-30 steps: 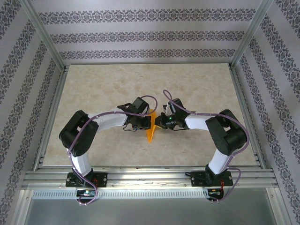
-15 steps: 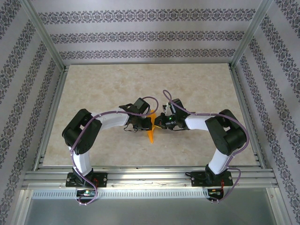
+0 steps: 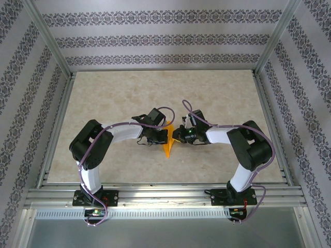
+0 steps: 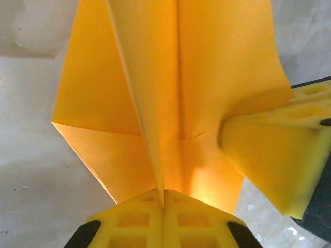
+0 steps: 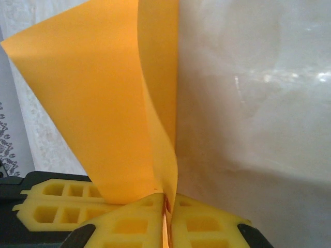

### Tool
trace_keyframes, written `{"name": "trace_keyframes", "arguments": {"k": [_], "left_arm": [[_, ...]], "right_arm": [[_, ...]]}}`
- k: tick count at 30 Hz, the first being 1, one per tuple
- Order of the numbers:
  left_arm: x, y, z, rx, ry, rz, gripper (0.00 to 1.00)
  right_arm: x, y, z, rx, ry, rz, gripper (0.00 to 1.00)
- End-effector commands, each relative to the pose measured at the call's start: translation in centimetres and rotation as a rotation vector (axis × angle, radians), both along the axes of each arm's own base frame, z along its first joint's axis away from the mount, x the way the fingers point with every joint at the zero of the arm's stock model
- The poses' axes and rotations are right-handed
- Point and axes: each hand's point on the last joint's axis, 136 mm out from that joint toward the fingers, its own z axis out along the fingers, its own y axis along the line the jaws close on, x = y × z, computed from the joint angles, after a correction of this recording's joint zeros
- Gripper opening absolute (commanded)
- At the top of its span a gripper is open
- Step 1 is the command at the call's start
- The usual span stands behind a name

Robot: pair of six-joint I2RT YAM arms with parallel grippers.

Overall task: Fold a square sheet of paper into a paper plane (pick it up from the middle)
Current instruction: Turn over the paper at the center of the table, then move the paper to the center of the table.

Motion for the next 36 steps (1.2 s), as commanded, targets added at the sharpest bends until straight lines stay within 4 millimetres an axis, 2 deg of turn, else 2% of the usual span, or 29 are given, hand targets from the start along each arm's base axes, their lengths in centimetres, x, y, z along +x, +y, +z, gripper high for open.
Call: {"name": "trace_keyframes", "arguments": {"k": [1,5,8,12,19,25,36], "left_arm": [[0.2,0.0,1.1,0.033,-0.032,-0.019,0.0],[0.2,0.4,1.4,0.063,-0.036,-0.027,0.01],[0.1,0.3,1.4,0.068,-0.028,-0.036,0.03],[0.1,-0.2,1.4,0.054,-0.018,-0.043,0.07],[0.0,-1.0,0.8,0.041,0.005,-0.051,0.14],[0.0,-1.3,0.6,0.035,0.009,-0.053,0.15],[0.2,-0.7,-0.2,0.091,0.009,-0.048,0.17]], "right_arm": [[-0.4,-0.5,-0.1,-0.003,0.01,0.001,0.15],[-0.3,-0.5,-0.1,0.001,0.011,-0.001,0.17],[-0.3,-0.1,0.2,0.024,0.012,0.009,0.13],[-0.4,0.1,0.3,0.034,0.015,0.015,0.09],[-0.5,0.0,-0.2,0.032,0.024,0.015,0.09],[-0.6,0.0,-0.4,0.03,0.029,0.015,0.09],[-0.5,0.1,-0.3,0.033,0.03,0.014,0.1]]}}
